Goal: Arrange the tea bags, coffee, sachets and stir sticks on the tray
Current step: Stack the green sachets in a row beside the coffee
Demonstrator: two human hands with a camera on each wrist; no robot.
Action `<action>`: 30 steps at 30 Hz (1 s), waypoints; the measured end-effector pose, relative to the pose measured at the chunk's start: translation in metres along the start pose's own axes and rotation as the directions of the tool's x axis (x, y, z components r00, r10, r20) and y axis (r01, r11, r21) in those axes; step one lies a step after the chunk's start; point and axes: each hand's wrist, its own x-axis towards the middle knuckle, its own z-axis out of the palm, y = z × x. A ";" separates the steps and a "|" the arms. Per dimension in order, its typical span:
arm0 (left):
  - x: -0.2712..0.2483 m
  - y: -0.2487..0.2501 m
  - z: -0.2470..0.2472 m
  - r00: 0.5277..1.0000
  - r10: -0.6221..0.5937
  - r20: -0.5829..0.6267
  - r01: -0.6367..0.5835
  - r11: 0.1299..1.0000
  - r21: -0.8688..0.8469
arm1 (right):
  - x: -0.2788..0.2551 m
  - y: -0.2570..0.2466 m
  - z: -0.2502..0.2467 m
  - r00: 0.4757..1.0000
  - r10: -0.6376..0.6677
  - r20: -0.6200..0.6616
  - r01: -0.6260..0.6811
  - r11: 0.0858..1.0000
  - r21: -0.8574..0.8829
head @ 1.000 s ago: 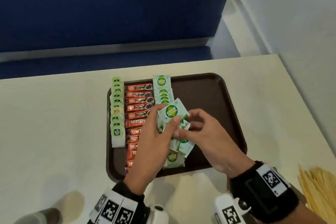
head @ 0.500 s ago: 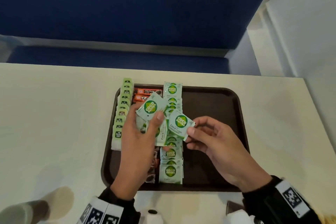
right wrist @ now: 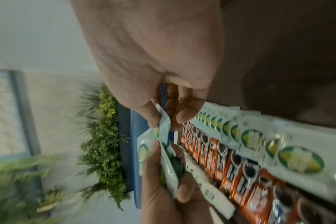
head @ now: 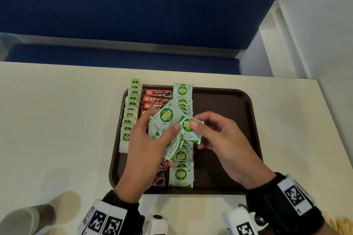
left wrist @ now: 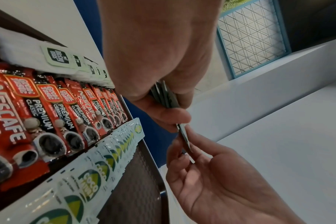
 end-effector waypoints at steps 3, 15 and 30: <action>-0.002 -0.002 0.001 1.000 -0.015 0.014 0.014 1.000 0.017 | 0.001 0.004 0.003 0.990 0.141 -0.020 -0.136 0.977 0.166; 0.001 -0.006 -0.009 0.998 0.055 -0.043 -0.055 0.998 0.018 | 0.003 0.010 0.011 0.992 0.123 -0.037 -0.114 0.975 0.189; 0.019 -0.004 -0.030 0.982 0.009 -0.189 -0.010 1.000 -0.002 | 0.085 -0.003 -0.020 0.937 -0.019 -0.350 0.010 1.000 -0.027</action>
